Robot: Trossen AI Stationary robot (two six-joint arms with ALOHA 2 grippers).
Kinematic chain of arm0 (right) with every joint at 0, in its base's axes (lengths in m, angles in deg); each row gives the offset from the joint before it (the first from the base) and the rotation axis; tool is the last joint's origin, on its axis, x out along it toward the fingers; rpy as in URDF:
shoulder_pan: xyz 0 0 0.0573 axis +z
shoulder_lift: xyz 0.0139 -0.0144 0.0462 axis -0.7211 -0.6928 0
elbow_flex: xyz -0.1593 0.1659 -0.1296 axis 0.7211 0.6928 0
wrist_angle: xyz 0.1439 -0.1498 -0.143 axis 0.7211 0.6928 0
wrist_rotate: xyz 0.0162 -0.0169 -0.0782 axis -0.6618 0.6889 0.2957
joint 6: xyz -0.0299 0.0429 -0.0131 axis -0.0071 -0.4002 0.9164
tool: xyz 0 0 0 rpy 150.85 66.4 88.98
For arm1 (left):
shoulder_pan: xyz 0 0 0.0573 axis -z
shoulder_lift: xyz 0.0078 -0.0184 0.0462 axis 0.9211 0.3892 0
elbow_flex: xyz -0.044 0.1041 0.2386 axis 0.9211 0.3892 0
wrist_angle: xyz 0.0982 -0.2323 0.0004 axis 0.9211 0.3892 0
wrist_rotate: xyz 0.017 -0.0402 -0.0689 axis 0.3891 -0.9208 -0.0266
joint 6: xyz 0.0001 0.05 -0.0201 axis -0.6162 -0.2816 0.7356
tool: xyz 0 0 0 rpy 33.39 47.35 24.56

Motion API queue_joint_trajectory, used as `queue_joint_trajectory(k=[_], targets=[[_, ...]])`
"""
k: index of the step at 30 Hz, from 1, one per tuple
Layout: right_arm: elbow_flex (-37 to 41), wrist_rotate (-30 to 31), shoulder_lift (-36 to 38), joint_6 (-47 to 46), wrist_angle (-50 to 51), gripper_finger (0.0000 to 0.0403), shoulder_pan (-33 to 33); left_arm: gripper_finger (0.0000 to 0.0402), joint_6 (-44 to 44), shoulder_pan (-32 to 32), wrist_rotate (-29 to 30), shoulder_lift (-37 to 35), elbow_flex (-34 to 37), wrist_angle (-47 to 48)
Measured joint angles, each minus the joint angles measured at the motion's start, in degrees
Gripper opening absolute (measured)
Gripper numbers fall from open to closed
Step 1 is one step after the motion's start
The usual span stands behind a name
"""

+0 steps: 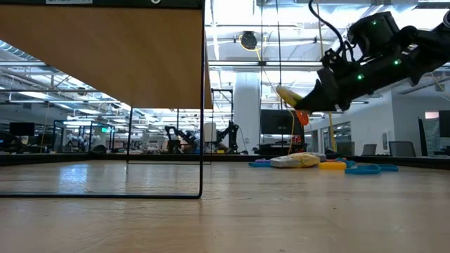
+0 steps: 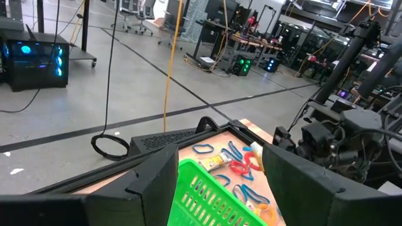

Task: Pick & Place Office Desk Supplies
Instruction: Put the yellow crayon box into the top green bin on the shelf

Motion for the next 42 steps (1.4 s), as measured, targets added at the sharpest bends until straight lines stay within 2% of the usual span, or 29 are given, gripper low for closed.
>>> queue_joint_trajectory(k=[12,16,27,34,40,42], targets=[[-0.02,0.0,0.04,3.99,-9.99,0.0131,0.0,0.0241,0.24,0.0,0.0,0.0,0.0,0.0],[0.29,-0.02,0.06,1.85,-7.44,0.0131,0.0,0.0241,0.24,0.0,0.0,0.0,0.0,0.0],[7.38,-0.04,0.04,-11.01,11.09,0.0131,0.0,0.0241,-0.02,0.0,-1.14,0.0,0.0,0.01],[12.75,0.04,0.11,-17.01,9.95,0.0132,0.04,0.0241,-0.07,0.0,-1.13,0.0,0.0,0.0],[13.6,-0.27,0.02,-15.12,5.83,0.0138,0.02,0.0241,-0.35,0.0,-1.09,0.0,0.0,0.0],[13.64,-2.22,0.04,-13.16,4.33,0.0149,0.02,0.0241,-0.33,0.0,-1.09,0.0,0.0,0.0]])
